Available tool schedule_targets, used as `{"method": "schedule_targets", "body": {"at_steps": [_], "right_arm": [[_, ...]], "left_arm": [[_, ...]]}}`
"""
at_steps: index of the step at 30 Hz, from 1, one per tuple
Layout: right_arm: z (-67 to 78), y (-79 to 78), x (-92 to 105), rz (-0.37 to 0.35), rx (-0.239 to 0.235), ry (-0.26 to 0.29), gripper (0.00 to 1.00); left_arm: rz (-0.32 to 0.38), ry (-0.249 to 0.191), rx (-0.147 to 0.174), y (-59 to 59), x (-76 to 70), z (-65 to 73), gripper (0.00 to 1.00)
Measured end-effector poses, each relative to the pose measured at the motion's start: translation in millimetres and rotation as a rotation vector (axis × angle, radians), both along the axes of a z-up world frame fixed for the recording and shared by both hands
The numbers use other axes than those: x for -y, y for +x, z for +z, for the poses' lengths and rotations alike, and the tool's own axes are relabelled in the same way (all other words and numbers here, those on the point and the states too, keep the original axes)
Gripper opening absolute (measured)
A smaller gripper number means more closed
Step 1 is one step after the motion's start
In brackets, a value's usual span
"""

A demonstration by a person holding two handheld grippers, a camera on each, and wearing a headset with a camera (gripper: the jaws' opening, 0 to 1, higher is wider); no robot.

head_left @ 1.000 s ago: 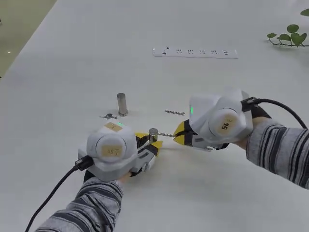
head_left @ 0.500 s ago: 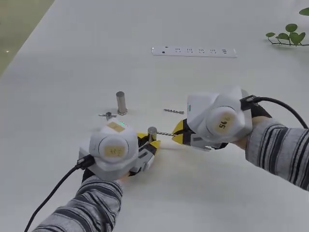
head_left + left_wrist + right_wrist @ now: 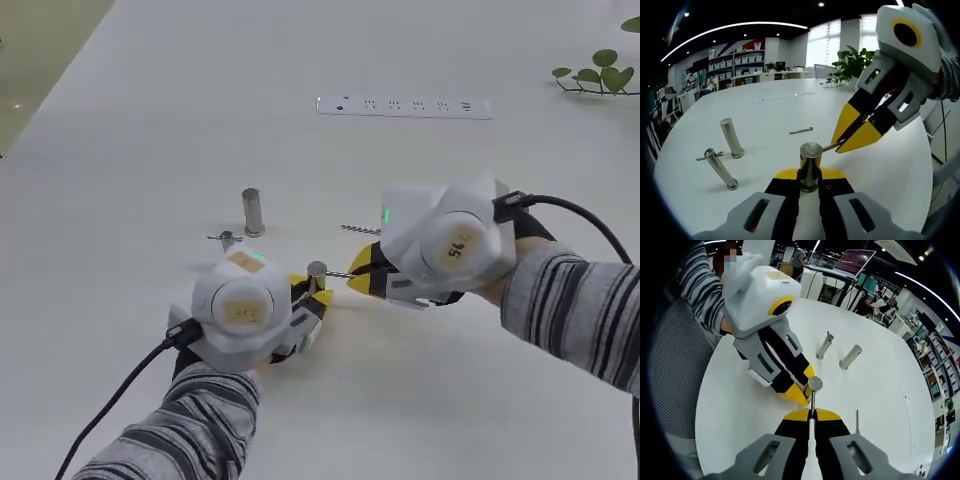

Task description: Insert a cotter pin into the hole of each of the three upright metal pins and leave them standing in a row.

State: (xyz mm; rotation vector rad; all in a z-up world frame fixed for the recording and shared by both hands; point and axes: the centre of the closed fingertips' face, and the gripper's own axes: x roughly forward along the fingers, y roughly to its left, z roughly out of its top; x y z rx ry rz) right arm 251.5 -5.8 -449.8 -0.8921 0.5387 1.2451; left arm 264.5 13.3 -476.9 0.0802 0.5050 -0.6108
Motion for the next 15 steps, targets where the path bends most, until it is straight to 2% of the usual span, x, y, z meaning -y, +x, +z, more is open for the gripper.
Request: {"method": "schedule_targets", "body": {"at_steps": [15], "right_arm": [[-0.4,2.0,-12.5,0.025,0.016,-0.004,0.0]], "left_arm": [[0.012,0.008,-0.005,-0.2,-0.2,-1.1,0.1]]}}
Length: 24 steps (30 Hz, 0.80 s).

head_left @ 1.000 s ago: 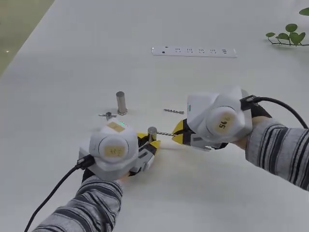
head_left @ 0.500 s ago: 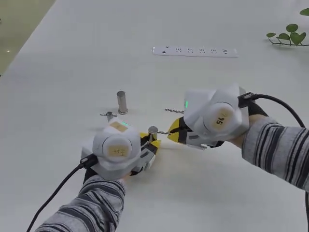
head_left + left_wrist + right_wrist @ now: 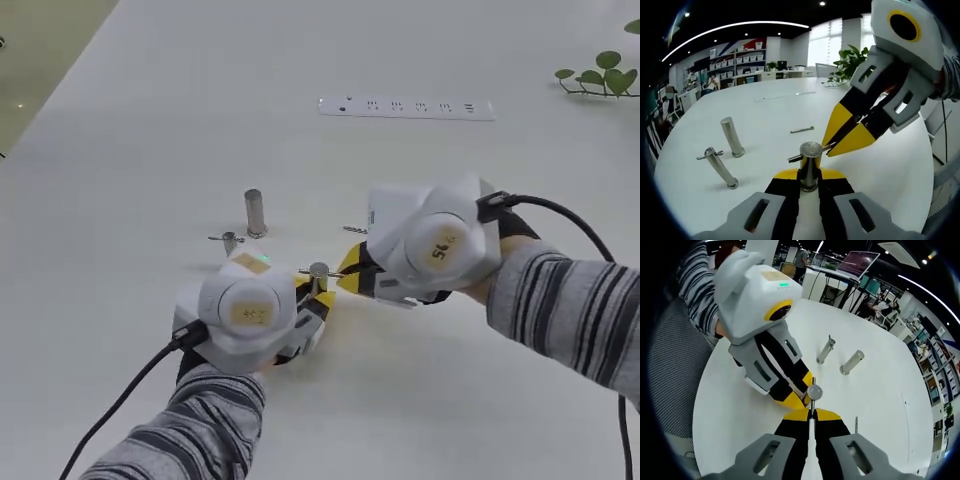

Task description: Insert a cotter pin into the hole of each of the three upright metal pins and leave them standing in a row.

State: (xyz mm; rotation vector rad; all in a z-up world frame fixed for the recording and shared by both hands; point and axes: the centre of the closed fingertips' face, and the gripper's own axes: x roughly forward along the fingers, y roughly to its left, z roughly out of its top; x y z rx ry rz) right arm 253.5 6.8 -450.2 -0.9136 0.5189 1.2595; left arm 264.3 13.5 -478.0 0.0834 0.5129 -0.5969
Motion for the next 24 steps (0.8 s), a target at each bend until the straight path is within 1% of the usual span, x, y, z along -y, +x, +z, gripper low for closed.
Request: {"method": "schedule_targets", "body": {"at_steps": [8,11,16,18,20,24], "right_arm": [[0.7,0.5,-7.7,-0.002,-0.002,0.011,0.0],[-0.9,0.6,-6.2,0.002,0.0,-0.002,0.0],[0.2,0.1,-6.9,0.003,0.0,0.011,0.0],[1.4,0.0,-7.0,0.001,0.003,0.011,0.05],[2.2,-0.3,-6.0,-0.001,0.006,0.003,0.07],[5.6,-2.1,-4.4,-0.002,0.005,0.006,0.06]], "left_arm": [[0.017,0.0,-0.002,0.0,-0.1,-0.4,0.1],[0.017,0.001,-0.003,0.0,-0.3,-0.6,0.1],[0.019,0.0,-0.006,0.2,-0.3,-1.0,0.1],[0.018,0.0,-0.007,0.1,-0.3,-1.1,0.1],[0.018,0.003,-0.007,0.1,-0.3,-1.2,0.1],[0.019,0.005,-0.008,0.2,-0.4,-1.2,0.1]]}}
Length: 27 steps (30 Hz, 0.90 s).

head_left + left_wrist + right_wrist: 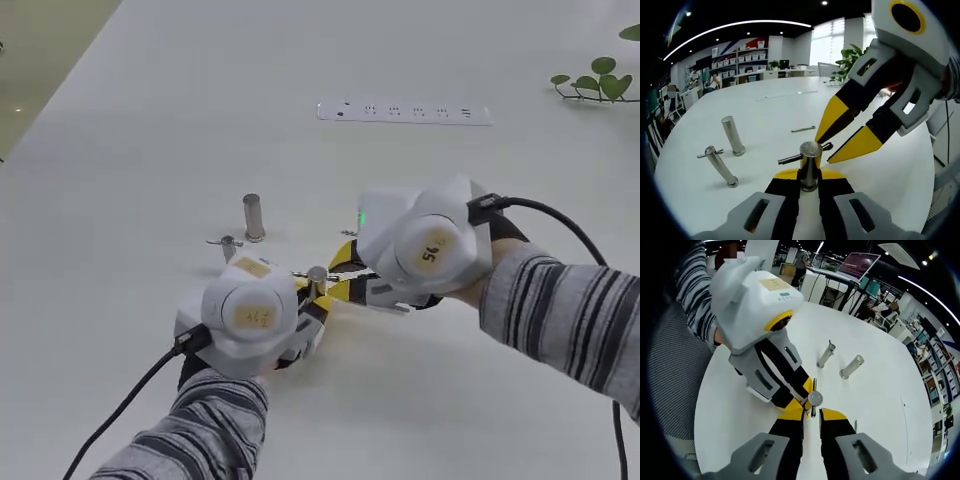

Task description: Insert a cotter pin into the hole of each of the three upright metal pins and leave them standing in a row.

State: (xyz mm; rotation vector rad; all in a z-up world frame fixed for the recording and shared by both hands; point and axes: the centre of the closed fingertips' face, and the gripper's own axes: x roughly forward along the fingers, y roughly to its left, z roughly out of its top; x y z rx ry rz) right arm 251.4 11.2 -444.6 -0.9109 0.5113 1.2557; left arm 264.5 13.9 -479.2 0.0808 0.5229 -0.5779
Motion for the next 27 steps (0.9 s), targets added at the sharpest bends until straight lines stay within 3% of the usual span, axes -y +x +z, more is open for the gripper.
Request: {"method": "schedule_targets", "body": {"at_steps": [7,13,27], "right_arm": [[2.0,1.0,5.8,-0.012,0.008,-0.007,0.0],[3.1,1.0,3.4,-0.04,-0.031,0.024,0.0],[2.9,0.8,1.1,-0.048,-0.03,0.036,0.0]], "left_arm": [[0.003,0.001,-0.001,0.1,-0.1,0.3,0.1],[0.009,0.0,-0.002,-0.1,-0.3,0.4,0.1],[0.014,0.005,-0.001,-0.2,-0.2,0.1,0.09]]}}
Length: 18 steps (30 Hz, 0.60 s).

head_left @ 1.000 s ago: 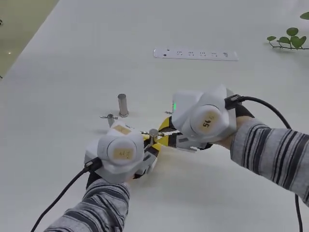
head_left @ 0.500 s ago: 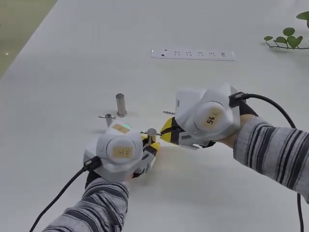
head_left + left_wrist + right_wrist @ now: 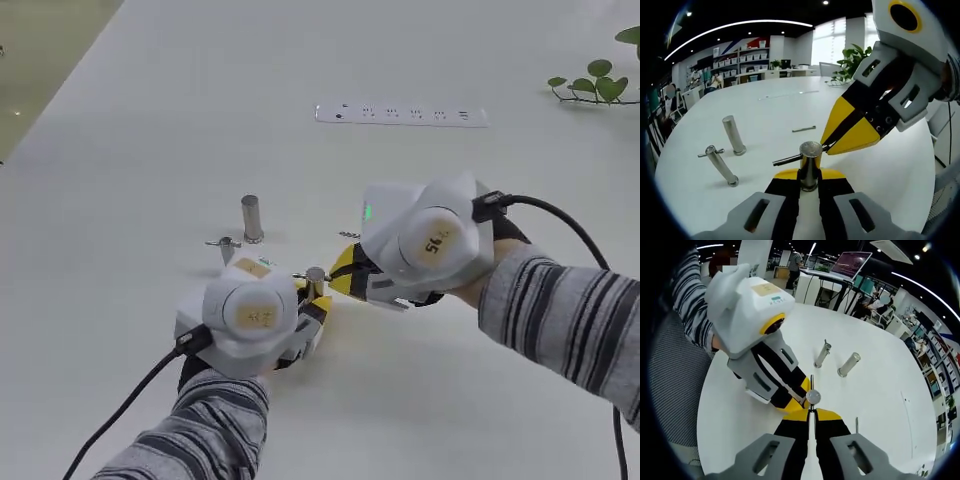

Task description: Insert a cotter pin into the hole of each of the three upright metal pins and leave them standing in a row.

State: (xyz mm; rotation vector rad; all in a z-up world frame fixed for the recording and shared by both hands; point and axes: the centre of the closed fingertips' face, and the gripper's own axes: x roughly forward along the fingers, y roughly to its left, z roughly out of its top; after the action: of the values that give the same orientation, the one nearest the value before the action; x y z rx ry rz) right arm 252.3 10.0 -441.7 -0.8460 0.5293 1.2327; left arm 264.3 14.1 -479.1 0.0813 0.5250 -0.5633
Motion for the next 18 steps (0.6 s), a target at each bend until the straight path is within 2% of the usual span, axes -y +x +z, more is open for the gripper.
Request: {"method": "schedule_targets", "body": {"at_steps": [8,9,13,16,18], "right_arm": [[0.8,-0.8,-0.1,-0.009,0.007,0.016,0.0],[1.9,-0.5,-0.5,-0.027,0.006,0.035,0.01],[-1.0,-0.4,7.8,-0.071,0.002,0.046,0.05],[-4.3,0.2,16.8,-0.145,-0.029,0.072,0.07],[-5.3,1.6,23.3,-0.187,-0.042,0.088,0.09]], "left_arm": [[0.006,0.003,0.001,0.1,0.1,0.2,0.09],[0.008,0.005,0.0,0.1,0.2,0.1,0.09],[0.014,0.008,-0.001,0.2,0.1,-0.2,0.09],[0.007,0.013,0.009,0.2,0.3,0.0,0.09],[0.012,0.005,0.002,0.3,0.2,-0.1,0.09]]}}
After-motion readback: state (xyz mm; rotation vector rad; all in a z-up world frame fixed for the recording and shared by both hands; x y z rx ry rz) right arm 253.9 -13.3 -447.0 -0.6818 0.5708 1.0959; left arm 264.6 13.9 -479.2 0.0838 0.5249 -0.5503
